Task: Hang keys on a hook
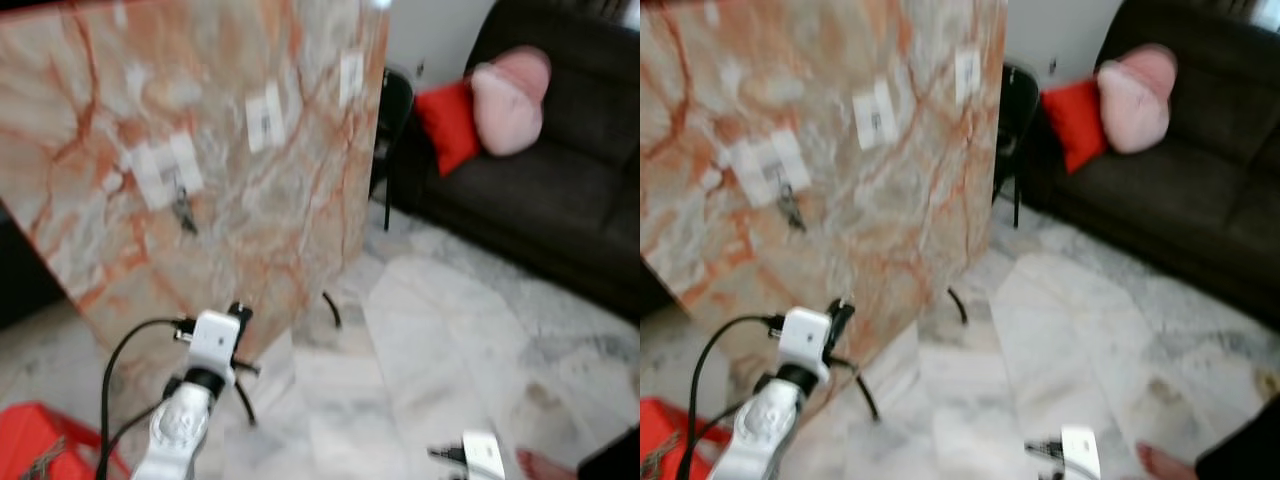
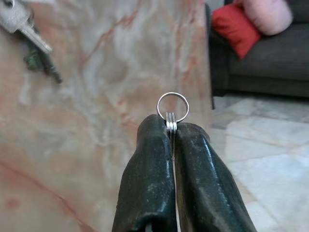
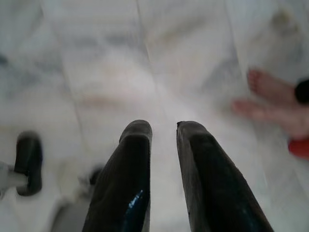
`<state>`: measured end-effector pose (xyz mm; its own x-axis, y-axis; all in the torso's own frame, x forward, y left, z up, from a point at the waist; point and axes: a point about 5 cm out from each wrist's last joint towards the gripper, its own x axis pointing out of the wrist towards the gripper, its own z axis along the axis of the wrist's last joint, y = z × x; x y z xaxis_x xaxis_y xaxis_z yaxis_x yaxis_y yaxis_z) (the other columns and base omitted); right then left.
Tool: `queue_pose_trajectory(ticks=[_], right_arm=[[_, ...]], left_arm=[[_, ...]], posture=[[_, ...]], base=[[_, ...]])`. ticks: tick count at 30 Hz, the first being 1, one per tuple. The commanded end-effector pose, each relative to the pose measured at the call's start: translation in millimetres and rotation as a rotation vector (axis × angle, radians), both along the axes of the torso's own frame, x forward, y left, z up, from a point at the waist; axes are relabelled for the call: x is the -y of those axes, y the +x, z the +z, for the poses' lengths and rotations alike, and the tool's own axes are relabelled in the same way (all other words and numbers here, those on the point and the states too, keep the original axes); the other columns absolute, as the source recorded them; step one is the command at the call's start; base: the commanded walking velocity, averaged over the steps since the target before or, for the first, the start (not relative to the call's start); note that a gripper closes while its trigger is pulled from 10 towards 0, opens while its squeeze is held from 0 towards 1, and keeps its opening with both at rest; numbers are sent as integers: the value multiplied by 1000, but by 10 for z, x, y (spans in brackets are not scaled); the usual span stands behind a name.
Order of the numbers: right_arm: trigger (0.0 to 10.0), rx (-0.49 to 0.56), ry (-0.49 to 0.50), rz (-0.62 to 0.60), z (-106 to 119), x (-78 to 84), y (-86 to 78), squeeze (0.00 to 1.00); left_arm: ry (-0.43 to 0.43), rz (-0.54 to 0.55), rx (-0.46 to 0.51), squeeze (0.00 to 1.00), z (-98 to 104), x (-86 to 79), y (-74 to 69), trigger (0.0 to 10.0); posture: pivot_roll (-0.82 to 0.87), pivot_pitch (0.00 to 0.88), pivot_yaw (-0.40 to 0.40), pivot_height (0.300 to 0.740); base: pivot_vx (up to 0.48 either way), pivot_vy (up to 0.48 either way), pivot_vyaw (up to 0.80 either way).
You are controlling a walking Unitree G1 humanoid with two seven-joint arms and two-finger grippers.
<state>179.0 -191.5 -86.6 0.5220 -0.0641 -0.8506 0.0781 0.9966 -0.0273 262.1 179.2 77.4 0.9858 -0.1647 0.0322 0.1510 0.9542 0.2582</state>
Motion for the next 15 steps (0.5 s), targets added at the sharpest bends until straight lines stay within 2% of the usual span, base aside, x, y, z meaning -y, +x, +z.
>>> queue_pose_trajectory(ticks=[1, 15], right_arm=[[10000, 2, 13, -9, -7, -37, -5, 0], [10000, 9, 19, -4, -4, -45, 1, 0]], left_arm=[[-3, 1, 7, 0, 19, 18, 5, 10000], [-13, -3, 24, 0, 67, 67, 34, 10000]], posture=[[71, 0, -73, 740], [70, 0, -72, 740]], base=[[465, 0, 0], [469, 0, 0]])
